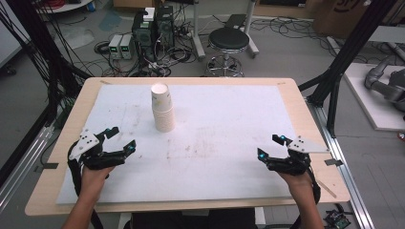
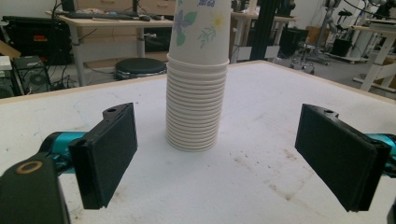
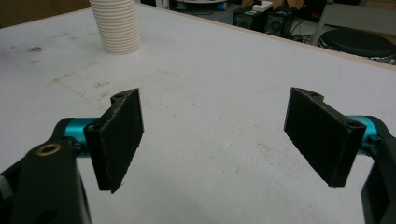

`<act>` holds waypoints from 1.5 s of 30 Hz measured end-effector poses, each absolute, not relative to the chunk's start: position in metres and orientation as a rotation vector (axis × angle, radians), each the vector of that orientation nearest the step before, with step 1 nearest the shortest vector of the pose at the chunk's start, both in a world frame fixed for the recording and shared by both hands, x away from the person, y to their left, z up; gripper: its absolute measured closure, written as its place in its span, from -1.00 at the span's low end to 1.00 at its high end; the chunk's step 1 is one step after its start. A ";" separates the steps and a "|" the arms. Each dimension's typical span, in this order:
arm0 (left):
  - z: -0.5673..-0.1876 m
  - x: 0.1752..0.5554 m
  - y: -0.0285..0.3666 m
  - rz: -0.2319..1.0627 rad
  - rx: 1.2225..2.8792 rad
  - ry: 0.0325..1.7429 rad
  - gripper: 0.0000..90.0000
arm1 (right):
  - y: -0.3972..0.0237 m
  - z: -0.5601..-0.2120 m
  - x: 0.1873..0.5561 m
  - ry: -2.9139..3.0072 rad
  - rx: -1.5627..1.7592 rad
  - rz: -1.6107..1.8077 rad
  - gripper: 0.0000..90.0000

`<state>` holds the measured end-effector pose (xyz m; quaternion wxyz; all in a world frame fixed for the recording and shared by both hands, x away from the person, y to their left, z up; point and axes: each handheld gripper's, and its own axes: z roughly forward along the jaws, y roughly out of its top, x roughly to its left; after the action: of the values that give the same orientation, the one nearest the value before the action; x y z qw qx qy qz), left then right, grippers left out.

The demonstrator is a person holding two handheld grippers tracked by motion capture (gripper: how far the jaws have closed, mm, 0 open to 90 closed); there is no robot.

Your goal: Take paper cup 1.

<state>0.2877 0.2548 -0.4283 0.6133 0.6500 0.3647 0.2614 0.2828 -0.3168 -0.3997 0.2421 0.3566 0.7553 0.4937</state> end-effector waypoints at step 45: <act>-0.380 0.334 0.218 0.527 1.612 0.804 -0.71 | -0.316 -0.398 0.275 2.096 0.980 1.342 -0.55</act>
<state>0.3343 0.2182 -0.3796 0.5910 0.6927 0.3457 0.2265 0.2753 -0.3160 -0.3981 0.2313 0.3566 0.7622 0.4882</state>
